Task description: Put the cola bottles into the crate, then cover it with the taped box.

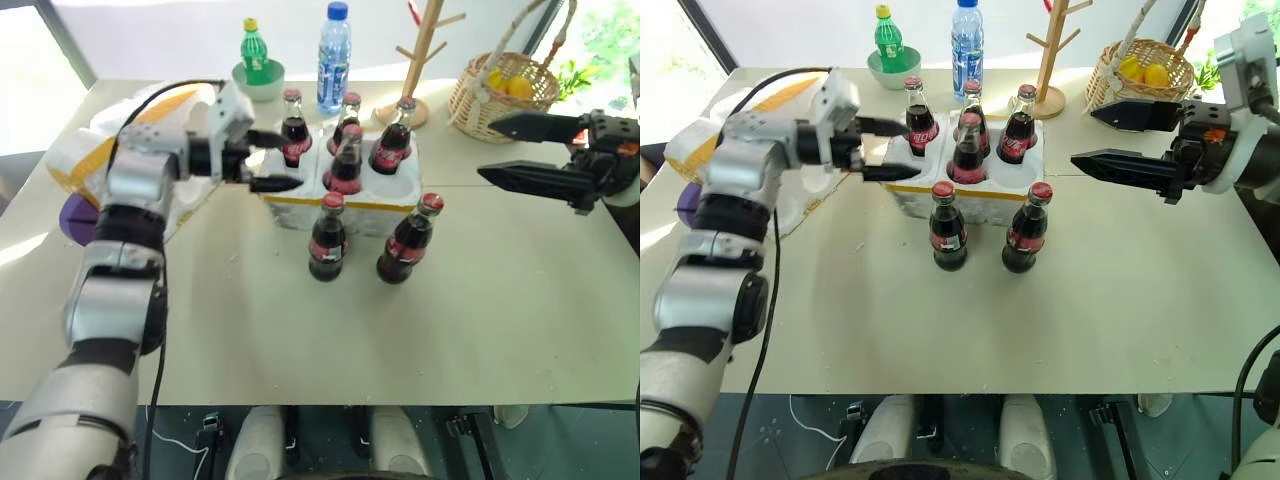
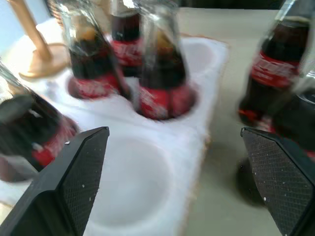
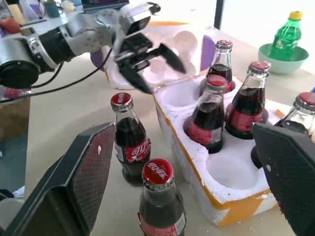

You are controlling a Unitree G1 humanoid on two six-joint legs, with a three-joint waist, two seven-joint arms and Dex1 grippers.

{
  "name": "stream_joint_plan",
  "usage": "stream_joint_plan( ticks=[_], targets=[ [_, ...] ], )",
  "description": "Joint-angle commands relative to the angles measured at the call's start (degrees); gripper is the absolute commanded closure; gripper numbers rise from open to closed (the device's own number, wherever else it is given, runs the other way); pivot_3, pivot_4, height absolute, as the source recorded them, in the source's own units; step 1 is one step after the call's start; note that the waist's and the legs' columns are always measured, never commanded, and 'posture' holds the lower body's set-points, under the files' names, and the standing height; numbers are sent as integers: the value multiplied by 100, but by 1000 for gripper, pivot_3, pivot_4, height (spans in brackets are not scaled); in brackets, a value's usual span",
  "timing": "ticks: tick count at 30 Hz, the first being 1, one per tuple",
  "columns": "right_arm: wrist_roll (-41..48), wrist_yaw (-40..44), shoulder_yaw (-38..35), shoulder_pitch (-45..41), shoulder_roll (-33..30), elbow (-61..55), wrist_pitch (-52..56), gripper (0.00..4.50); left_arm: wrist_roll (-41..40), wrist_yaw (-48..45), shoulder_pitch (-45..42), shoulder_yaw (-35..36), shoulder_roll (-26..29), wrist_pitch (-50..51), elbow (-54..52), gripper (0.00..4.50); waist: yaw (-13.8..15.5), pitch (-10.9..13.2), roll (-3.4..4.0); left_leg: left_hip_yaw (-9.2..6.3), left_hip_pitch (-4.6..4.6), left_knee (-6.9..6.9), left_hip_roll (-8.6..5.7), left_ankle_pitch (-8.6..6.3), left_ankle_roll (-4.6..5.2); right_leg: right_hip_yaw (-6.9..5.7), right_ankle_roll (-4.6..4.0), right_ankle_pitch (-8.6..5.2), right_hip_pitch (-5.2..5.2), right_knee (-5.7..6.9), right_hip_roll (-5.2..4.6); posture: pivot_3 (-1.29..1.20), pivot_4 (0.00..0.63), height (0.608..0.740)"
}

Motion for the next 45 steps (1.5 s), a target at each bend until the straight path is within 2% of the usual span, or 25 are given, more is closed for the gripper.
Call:
stream_joint_plan(
  ticks=[1, 4, 9, 13, 22, 28, 29, 31, 33, 34, 40, 42, 45],
  targets=[
    [-23, 83, -34, -213, -105, 71, -121, 0, -712, -420, 502, -16, 393, 1012, -1794, 12, 23, 0, 0, -2, 0, 0, 0, 0, 0, 0, 0, 0, 1, 0, 0, 0, 150, 740],
    [-48, 116, 36, -302, -106, 138, -138, 0, -858, -101, 766, -88, 297, 1408, -2353, 12, 57, 0, 0, -9, 1, 4, -3, 0, -1, -2, 0, 0, 10, 0, -1, 0, 150, 740],
    [-11, 118, 60, -345, -113, 82, -74, 0, -784, 247, 898, -426, -118, 1395, -2411, 12, 18, -1, 0, -13, 19, 17, -6, -15, 26, -1, 3, 2, 36, -1, 0, 0, 150, 740],
    [32, 81, 16, -377, -128, 64, -12, 0, -345, 469, 820, -788, -292, 822, -2058, 12, 17, -1, 1, -13, 19, 17, -3, -2, 3, -2, 4, 2, 32, 1, 6, 0, 150, 740],
    [173, -100, -267, -162, -116, -148, 150, 0, 7, 531, 502, -1190, -878, 335, -1048, 12, 42, -1, 1, -14, 15, 18, -2, -4, 8, -2, 4, 2, 31, -2, 6, 0, 150, 740],
    [201, -218, -335, -74, -68, -186, 129, 0, -93, 528, 355, -1163, -1322, 539, -807, 12, 24, -1, 0, -13, 14, 23, -3, -15, 26, -2, 5, 2, 31, -2, 3, 0, 150, 740],
    [204, -234, -338, -66, -66, -191, 126, 0, -88, 510, 353, -1155, -1332, 546, -797, 256, 24, -1, 1, -13, 14, 23, -2, -15, 27, -2, 5, 2, 30, -2, 3, 0, 150, 740],
    [224, -257, -347, -53, -73, -212, 133, 0, -180, 372, 353, -1092, -1246, 663, -883, 788, 14, -2, 1, -13, 14, 23, -2, -16, 27, -2, 5, 2, 30, -2, 3, 0, 150, 740],
    [248, -266, -362, -39, -92, -222, 143, 0, -329, 202, 327, -1003, -1069, 938, -1053, 1758, 7, -2, 2, -12, 14, 23, -1, -16, 27, -2, 5, 2, 28, -1, 3, 0, 150, 740],
    [241, -256, -361, -31, -110, -214, 136, 0, -467, 9, 310, -940, -890, 1122, -1194, 1966, 1, -2, 3, -13, 14, 23, 1, -16, 27, -2, 4, 2, 28, -1, 5, 0, 150, 740],
    [138, -259, -389, 90, -150, -137, 43, 0, -1295, -723, -91, -446, 94, 2203, -1684, 1963, -10, -1, 3, -10, 2, 23, 3, -7, 12, 0, 4, 2, 10, 5, 8, 0, 150, 740],
    [116, -274, -432, 162, -143, -142, 24, 0, -1417, -554, -470, -169, 157, 2341, -1338, 1963, 43, 0, 2, -10, 0, 25, 2, -8, 14, 0, 4, 2, 11, 5, 6, 0, 150, 740],
    [110, -302, -523, 333, -121, -208, -12, 0, -1231, -49, -1057, 125, 66, 1984, -431, 1963, 79, 1, -1, -28, -9, 58, -1, -21, 37, -10, 5, 2, 29, 5, 6, 0, 150, 740]
  ],
)
